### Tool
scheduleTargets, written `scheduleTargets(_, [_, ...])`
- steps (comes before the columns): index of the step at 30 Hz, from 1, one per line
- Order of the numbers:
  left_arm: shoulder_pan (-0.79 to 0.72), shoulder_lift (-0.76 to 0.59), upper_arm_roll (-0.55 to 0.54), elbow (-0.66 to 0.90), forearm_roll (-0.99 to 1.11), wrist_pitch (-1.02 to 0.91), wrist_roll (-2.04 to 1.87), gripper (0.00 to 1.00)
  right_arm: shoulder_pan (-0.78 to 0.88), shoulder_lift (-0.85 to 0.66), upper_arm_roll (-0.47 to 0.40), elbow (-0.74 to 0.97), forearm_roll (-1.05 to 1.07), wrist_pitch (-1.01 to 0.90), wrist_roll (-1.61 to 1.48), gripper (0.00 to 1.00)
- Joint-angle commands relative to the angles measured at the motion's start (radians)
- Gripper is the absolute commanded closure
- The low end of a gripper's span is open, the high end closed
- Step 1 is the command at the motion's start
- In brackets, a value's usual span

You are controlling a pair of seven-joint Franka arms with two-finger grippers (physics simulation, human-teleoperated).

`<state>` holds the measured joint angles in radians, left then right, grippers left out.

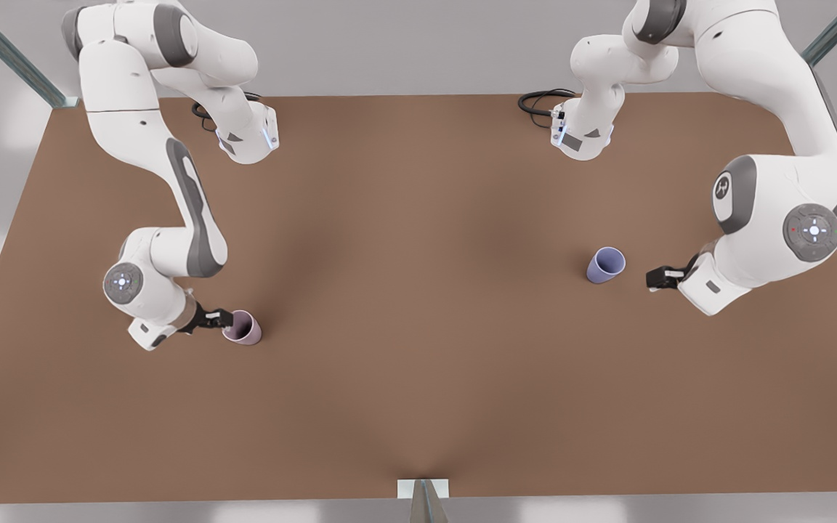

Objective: Stack the cups, with the pink cup at the bottom and the purple cup at the top

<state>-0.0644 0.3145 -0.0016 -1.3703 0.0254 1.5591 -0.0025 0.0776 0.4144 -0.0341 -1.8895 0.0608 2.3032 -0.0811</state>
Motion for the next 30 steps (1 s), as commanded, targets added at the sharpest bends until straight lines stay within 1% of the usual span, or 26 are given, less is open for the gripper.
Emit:
scheduleTargets(1, [0.000, 0.000, 0.000, 0.000, 0.001, 0.004, 0.009, 0.00, 0.001, 0.018, 0.000, 0.000, 0.002, 0.074, -0.019, 0.00])
scheduleTargets(4, [0.000, 0.005, 0.000, 0.000, 0.001, 0.002, 0.009, 0.00, 0.001, 0.026, 0.000, -0.028, 0.001, 0.087, -0.048, 0.00])
scheduleTargets(10, [0.001, 0.009, 0.000, 0.000, 0.001, 0.003, 0.007, 0.00, 0.001, 0.035, 0.005, -0.112, 0.001, 0.177, -0.048, 0.00])
scheduleTargets(11, [0.001, 0.009, 0.000, -0.001, 0.001, 0.003, 0.007, 0.00, 0.001, 0.041, 0.006, -0.111, -0.001, 0.180, -0.048, 0.02])
scheduleTargets(12, [0.001, 0.011, 0.000, -0.001, 0.001, 0.004, 0.009, 0.00, 0.001, 0.050, 0.008, -0.109, -0.001, 0.183, -0.048, 0.08])
scheduleTargets(13, [0.001, 0.011, 0.000, -0.003, 0.001, 0.004, 0.009, 0.00, 0.001, 0.064, 0.008, -0.106, -0.002, 0.183, -0.048, 0.22])
scheduleTargets(15, [0.000, 0.006, 0.006, -0.030, -0.001, 0.018, 0.007, 0.00, 0.001, 0.073, 0.008, -0.102, -0.003, 0.183, -0.048, 0.33])
scheduleTargets(17, [0.001, 0.005, 0.009, -0.032, -0.002, 0.019, 0.010, 0.00, 0.001, 0.075, 0.013, -0.092, -0.003, 0.180, -0.046, 0.46])
scheduleTargets(18, [0.000, 0.006, 0.009, -0.036, -0.002, 0.019, 0.010, 0.00, 0.001, 0.079, 0.020, -0.077, -0.001, 0.168, -0.045, 0.59])
scheduleTargets(19, [0.001, 0.003, 0.009, -0.036, -0.004, 0.019, 0.009, 0.00, 0.001, 0.079, 0.022, -0.075, -0.001, 0.168, -0.045, 0.65])
scheduleTargets(20, [0.001, 0.001, 0.009, -0.038, -0.005, 0.019, 0.009, 0.00, 0.001, 0.079, 0.022, -0.074, -0.002, 0.168, -0.045, 0.76])
scheduleTargets(21, [0.001, 0.001, 0.009, -0.038, -0.005, 0.019, 0.009, 0.00, 0.001, 0.079, 0.022, -0.065, -0.003, 0.167, -0.045, 0.79])
scheduleTargets(25, [0.001, 0.001, 0.009, -0.038, -0.005, 0.018, 0.009, 0.00, 0.001, 0.075, 0.028, -0.059, -0.003, 0.165, -0.043, 0.79])
scheduleTargets(27, [0.000, 0.001, 0.009, -0.038, -0.005, 0.015, 0.007, 0.00, 0.001, 0.050, 0.060, -0.045, 0.001, 0.116, -0.034, 0.79])
scheduleTargets(29, [0.000, -0.002, 0.009, -0.039, -0.005, 0.010, 0.004, 0.00, 0.002, 0.015, 0.118, -0.013, 0.002, 0.068, 0.055, 0.79])
scheduleTargets(30, [0.000, 0.000, 0.009, -0.039, -0.005, 0.010, 0.004, 0.00, 0.059, 0.014, 0.118, 0.038, 0.004, 0.006, 0.141, 0.79])
